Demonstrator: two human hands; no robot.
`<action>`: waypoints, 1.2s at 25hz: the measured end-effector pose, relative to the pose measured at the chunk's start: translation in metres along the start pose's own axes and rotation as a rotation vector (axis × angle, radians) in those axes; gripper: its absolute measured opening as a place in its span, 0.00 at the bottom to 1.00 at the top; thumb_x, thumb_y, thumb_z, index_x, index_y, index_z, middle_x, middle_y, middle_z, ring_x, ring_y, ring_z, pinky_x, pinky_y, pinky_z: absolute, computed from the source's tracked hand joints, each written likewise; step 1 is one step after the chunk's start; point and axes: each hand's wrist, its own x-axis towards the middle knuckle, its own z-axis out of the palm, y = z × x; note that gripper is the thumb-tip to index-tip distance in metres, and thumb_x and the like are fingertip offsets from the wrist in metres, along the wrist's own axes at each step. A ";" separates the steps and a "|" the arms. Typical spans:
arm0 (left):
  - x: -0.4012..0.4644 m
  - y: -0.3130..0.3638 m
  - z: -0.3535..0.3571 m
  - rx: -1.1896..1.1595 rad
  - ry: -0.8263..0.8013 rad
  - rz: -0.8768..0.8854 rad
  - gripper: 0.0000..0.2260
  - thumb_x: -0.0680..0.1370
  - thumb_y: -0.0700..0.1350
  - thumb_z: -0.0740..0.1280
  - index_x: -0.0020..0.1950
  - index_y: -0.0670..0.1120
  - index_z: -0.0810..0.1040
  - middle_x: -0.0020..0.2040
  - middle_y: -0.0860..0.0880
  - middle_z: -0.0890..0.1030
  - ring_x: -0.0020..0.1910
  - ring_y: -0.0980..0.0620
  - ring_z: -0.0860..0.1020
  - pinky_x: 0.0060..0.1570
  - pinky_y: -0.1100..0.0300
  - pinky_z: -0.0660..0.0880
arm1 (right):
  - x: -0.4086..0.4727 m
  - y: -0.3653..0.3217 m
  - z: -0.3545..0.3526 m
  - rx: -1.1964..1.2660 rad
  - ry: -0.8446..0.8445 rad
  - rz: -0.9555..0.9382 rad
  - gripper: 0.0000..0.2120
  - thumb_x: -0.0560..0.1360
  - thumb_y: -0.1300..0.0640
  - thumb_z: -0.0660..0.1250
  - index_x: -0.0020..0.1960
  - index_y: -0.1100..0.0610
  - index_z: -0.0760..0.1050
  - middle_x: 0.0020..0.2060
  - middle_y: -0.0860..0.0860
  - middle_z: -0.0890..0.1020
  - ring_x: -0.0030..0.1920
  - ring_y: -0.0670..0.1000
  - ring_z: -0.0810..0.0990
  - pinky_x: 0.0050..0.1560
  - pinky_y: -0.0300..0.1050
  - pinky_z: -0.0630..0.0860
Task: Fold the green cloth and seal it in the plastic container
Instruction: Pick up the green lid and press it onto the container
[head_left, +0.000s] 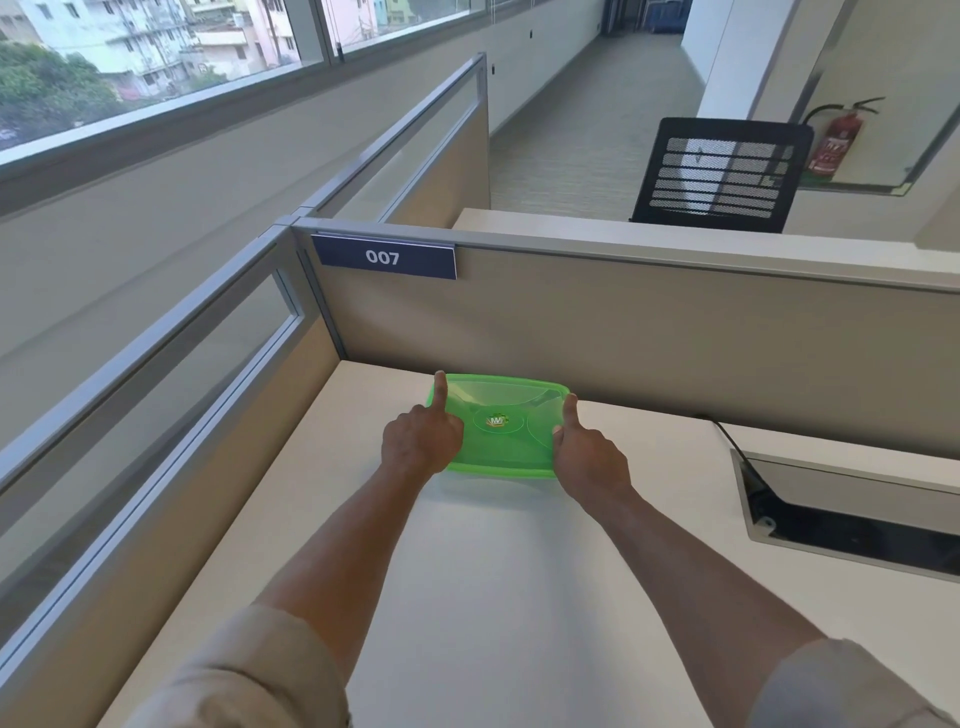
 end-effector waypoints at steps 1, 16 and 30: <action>0.002 0.000 0.001 -0.018 0.006 0.004 0.29 0.81 0.54 0.51 0.80 0.54 0.44 0.50 0.39 0.82 0.46 0.39 0.79 0.42 0.51 0.71 | 0.001 0.001 0.000 -0.004 0.001 0.003 0.26 0.82 0.52 0.48 0.79 0.53 0.45 0.48 0.60 0.82 0.48 0.63 0.80 0.42 0.51 0.70; 0.009 -0.009 0.006 -0.112 0.065 0.112 0.26 0.82 0.57 0.51 0.79 0.59 0.47 0.48 0.38 0.82 0.48 0.37 0.80 0.44 0.49 0.74 | -0.014 0.000 0.006 0.050 0.080 0.041 0.26 0.82 0.51 0.46 0.79 0.53 0.46 0.44 0.60 0.82 0.46 0.63 0.80 0.41 0.50 0.67; 0.000 0.023 0.008 -0.078 0.293 0.355 0.25 0.82 0.51 0.56 0.77 0.45 0.61 0.73 0.42 0.69 0.68 0.41 0.71 0.64 0.47 0.69 | 0.002 -0.027 0.008 -0.037 0.187 -0.156 0.30 0.80 0.46 0.56 0.76 0.63 0.56 0.73 0.60 0.65 0.73 0.61 0.62 0.71 0.57 0.61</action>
